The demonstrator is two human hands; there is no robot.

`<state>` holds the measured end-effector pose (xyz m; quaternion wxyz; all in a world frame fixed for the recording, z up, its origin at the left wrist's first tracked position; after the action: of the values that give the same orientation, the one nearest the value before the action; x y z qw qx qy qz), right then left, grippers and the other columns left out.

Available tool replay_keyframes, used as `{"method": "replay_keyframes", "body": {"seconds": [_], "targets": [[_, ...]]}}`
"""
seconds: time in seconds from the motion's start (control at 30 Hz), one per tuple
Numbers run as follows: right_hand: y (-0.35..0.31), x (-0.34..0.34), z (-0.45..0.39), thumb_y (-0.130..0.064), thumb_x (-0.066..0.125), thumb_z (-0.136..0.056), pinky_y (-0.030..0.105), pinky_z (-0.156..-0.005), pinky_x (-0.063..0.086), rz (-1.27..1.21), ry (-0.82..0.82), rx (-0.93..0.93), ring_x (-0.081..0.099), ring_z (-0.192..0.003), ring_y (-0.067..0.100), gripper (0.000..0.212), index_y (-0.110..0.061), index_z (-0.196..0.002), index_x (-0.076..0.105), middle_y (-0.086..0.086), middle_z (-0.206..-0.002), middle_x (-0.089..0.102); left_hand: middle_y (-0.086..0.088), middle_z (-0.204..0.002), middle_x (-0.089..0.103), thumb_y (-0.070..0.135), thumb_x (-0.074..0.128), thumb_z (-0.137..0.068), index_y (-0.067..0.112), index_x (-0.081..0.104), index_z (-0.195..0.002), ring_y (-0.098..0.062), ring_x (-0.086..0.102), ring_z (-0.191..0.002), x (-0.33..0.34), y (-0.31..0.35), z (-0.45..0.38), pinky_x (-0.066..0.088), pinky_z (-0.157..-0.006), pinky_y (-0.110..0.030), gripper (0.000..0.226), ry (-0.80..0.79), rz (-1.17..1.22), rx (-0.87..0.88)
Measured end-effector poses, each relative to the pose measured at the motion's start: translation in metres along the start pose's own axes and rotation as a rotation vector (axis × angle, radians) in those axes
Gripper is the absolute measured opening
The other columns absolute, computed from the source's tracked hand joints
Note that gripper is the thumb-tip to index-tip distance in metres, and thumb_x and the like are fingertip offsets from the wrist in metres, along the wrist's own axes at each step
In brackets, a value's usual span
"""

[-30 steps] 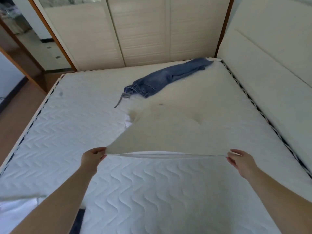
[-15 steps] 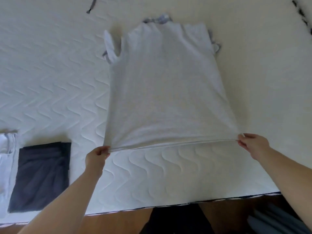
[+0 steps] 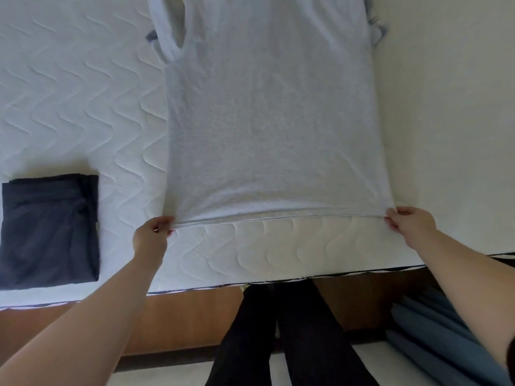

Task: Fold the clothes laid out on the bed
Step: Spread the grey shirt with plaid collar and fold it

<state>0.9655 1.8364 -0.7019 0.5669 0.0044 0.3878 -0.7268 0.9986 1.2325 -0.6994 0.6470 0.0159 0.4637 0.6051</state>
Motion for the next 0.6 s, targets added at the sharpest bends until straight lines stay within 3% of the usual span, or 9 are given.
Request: {"method": "replay_keyframes", "body": {"seconds": [0.07,0.2,0.4,0.47,0.53,0.6], "targets": [[0.006,-0.005,0.004,-0.005,0.067,-0.09,0.013,-0.047,0.05,0.048,0.001,-0.006,0.06,-0.042,0.002,0.035,0.01,-0.119,0.057,0.016,-0.086,0.061,0.005,-0.079,0.072,0.012,0.054,-0.094,0.035,0.071,-0.085,-0.007,0.069,-0.077,-0.003,-0.005,0.006,0.045,-0.052,-0.022,0.03,-0.002,-0.012,-0.016],[0.019,-0.015,0.01,-0.011,0.069,-0.09,0.016,-0.048,0.049,0.149,-0.004,-0.011,0.056,-0.038,-0.002,0.032,0.004,-0.116,0.061,0.008,-0.073,0.06,0.008,-0.08,0.072,0.012,0.05,-0.096,0.033,0.07,-0.087,-0.006,0.07,-0.079,-0.005,-0.014,0.018,0.044,-0.051,-0.021,0.03,-0.015,-0.063,0.005],[0.039,-0.027,0.005,-0.013,0.072,-0.088,0.01,-0.046,0.049,0.208,0.047,-0.011,0.057,-0.062,0.014,0.037,0.005,-0.118,0.061,0.008,-0.078,0.062,0.003,-0.081,0.072,0.012,0.048,-0.096,0.034,0.069,-0.087,-0.01,0.068,-0.079,-0.002,-0.034,0.03,0.042,-0.053,-0.026,0.031,-0.005,-0.143,-0.005],[0.042,-0.028,0.003,-0.016,0.074,-0.087,0.012,-0.054,0.053,0.253,0.061,-0.025,0.06,-0.066,0.017,0.037,0.004,-0.116,0.063,0.011,-0.085,0.065,0.004,-0.081,0.072,0.013,0.047,-0.096,0.034,0.069,-0.088,-0.009,0.068,-0.079,-0.002,-0.037,0.031,0.042,-0.054,-0.026,0.031,0.008,-0.156,-0.001],[0.042,-0.029,0.0,-0.023,0.075,-0.086,0.028,-0.077,0.058,0.428,0.079,-0.055,0.065,-0.078,0.027,0.035,-0.001,-0.111,0.067,0.015,-0.094,0.069,0.003,-0.081,0.072,0.011,0.047,-0.096,0.032,0.069,-0.089,-0.009,0.067,-0.079,-0.001,-0.037,0.03,0.042,-0.055,-0.025,0.031,0.031,-0.168,0.008],[0.038,-0.029,-0.002,-0.03,0.074,-0.085,0.039,-0.087,0.053,0.62,0.099,-0.098,0.066,-0.091,0.033,0.03,-0.007,-0.104,0.07,0.015,-0.099,0.071,0.003,-0.081,0.071,0.01,0.047,-0.095,0.031,0.069,-0.088,-0.007,0.065,-0.075,0.0,-0.036,0.028,0.042,-0.054,-0.024,0.031,0.049,-0.176,0.014]]}}
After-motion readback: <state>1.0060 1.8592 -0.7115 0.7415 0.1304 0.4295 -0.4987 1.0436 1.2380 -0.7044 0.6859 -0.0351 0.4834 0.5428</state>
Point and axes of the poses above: each hand's wrist, its own z-axis away from the middle knuckle, its own x-axis out of the palm, y = z × x, the point moved 4 cm from there along -z, towards the middle knuckle
